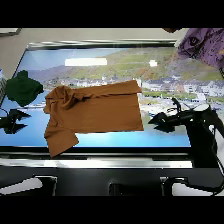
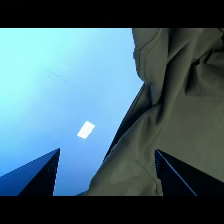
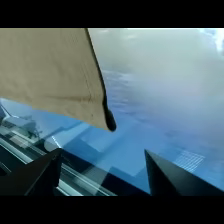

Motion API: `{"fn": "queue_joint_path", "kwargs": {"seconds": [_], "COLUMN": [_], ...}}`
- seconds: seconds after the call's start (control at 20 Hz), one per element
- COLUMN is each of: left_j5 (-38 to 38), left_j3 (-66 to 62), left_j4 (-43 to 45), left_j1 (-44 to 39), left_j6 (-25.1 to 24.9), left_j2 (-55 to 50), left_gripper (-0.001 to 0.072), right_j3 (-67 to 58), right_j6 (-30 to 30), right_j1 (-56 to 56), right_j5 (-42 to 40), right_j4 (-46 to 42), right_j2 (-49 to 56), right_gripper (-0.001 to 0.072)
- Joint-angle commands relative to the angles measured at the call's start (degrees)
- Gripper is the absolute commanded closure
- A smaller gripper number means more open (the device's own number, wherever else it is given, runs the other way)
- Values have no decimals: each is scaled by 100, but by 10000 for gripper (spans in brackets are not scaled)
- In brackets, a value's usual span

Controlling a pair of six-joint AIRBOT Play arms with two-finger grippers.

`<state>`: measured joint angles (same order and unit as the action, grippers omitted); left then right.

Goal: Fold the clothes and pants, and hang the long-sleeved shirts on hangers.

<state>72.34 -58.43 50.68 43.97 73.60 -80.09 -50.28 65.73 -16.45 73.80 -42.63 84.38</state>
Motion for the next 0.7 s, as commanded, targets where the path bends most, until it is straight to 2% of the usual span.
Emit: {"fn": "queue_joint_path", "kwargs": {"seconds": [0.0, 0.25, 0.4, 0.45, 0.5, 0.55, 0.6, 0.65], "left_j5": [-39, -116, -151, -133, -136, -122, -129, -151], "left_j3": [81, 81, 81, 81, 81, 83, 98, 120], "left_j4": [9, 9, 13, 11, 26, 35, 33, 31], "left_j1": [-68, -190, -260, -297, -332, -387, -461, -573], "left_j6": [-33, -35, -37, -37, -92, -306, -483, -669], "left_j2": [13, 13, 9, 0, -15, -31, -33, -42], "left_gripper": [60, 60, 60, 60, 60, 60, 60, 60], "right_j3": [448, 448, 448, 446, 446, 446, 446, 446], "right_j6": [-511, -533, -553, -551, -553, -562, -603, -614], "right_j1": [138, 903, 1226, 1314, 1357, 1344, 1342, 1344], "right_j5": [-546, -1082, -1078, -1003, -933, -870, -824, -820], "right_j4": [592, 879, 1119, 1119, 1130, 1150, 1174, 1180], "right_j2": [138, 431, 533, 533, 533, 531, 527, 516], "right_gripper": [108, 105, 128, 202, 320, 530, 680, 678]}}
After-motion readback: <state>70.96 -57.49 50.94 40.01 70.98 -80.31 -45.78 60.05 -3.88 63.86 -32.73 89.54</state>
